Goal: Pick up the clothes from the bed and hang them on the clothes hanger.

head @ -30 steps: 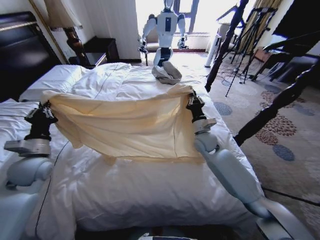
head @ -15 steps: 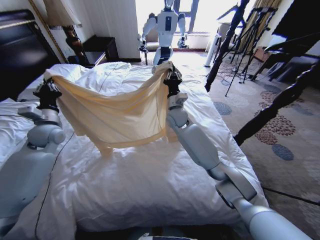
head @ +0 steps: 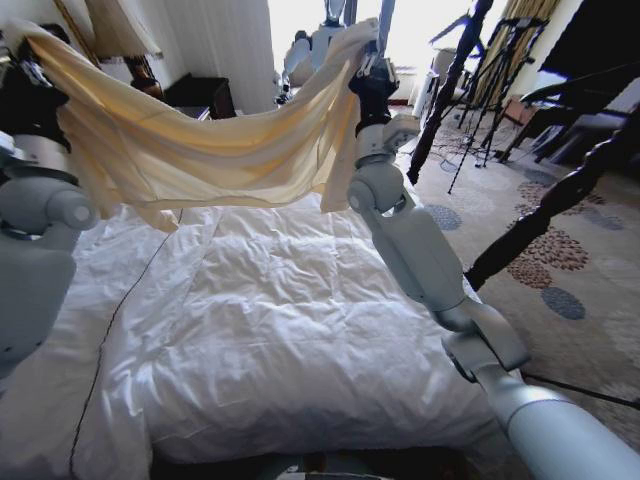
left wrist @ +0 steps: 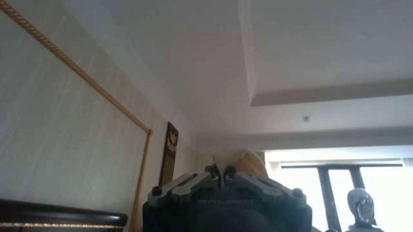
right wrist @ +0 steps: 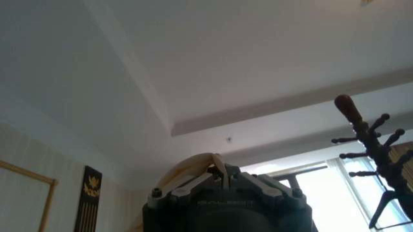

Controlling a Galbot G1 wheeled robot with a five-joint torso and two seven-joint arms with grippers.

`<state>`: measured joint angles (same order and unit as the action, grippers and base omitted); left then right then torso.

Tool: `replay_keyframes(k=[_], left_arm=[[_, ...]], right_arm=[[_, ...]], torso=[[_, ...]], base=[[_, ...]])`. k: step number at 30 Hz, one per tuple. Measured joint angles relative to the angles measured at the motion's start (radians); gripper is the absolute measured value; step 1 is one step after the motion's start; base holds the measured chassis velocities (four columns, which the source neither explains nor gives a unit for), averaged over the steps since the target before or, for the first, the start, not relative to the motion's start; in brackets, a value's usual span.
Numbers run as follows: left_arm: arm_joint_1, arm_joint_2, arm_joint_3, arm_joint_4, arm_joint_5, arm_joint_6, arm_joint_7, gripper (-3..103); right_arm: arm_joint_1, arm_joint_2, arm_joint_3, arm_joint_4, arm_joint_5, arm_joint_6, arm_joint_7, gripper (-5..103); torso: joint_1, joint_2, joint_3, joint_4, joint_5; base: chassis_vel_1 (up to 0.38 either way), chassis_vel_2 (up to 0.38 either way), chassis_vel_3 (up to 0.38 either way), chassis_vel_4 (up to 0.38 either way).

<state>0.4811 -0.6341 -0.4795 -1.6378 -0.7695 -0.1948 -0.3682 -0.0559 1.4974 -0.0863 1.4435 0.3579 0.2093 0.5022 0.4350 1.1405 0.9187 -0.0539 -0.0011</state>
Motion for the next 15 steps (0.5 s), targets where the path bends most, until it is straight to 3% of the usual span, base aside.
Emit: replay_keyframes(k=[2,6,8,10,11,15], left_arm=[[0.031,-0.104,0.012,0.038,0.104,-0.02,0.017,0],[-0.027,-0.193,0.072,0.106,0.202,-0.047,0.034,0],[-0.045,-0.204,0.084,0.119,0.212,-0.05,0.035,0],[-0.191,-0.247,0.153,0.184,0.244,-0.061,0.036,0],[-0.191,-0.247,0.153,0.184,0.244,-0.061,0.036,0],[-0.38,-0.226,0.227,0.211,0.238,-0.061,0.035,0]], right_arm=[[-0.037,0.089,0.013,-0.102,-0.095,0.037,-0.012,0],[-0.018,0.117,0.021,-0.215,-0.171,0.079,-0.021,0],[-0.007,0.118,0.023,-0.231,-0.179,0.085,-0.021,0],[0.065,0.118,0.045,-0.283,-0.202,0.098,-0.015,0],[0.065,0.118,0.045,-0.283,-0.202,0.098,-0.015,0],[0.172,0.115,0.067,-0.238,-0.181,0.057,0.019,0]], torso=[[0.0,0.0,0.0,0.0,-0.0004],[0.0,0.0,0.0,0.0001,0.0001],[0.0,0.0,0.0,0.0,0.0001],[0.0,0.0,0.0,-0.0007,0.001],[0.0,0.0,0.0,-0.0007,0.001],[0.0,0.0,0.0,-0.0012,0.0017]], base=[[0.0,0.0,0.0,0.0],[0.0,0.0,0.0,0.0],[0.0,0.0,0.0,0.0],[0.0,0.0,0.0,0.0],[0.0,0.0,0.0,0.0],[0.0,0.0,0.0,0.0]])
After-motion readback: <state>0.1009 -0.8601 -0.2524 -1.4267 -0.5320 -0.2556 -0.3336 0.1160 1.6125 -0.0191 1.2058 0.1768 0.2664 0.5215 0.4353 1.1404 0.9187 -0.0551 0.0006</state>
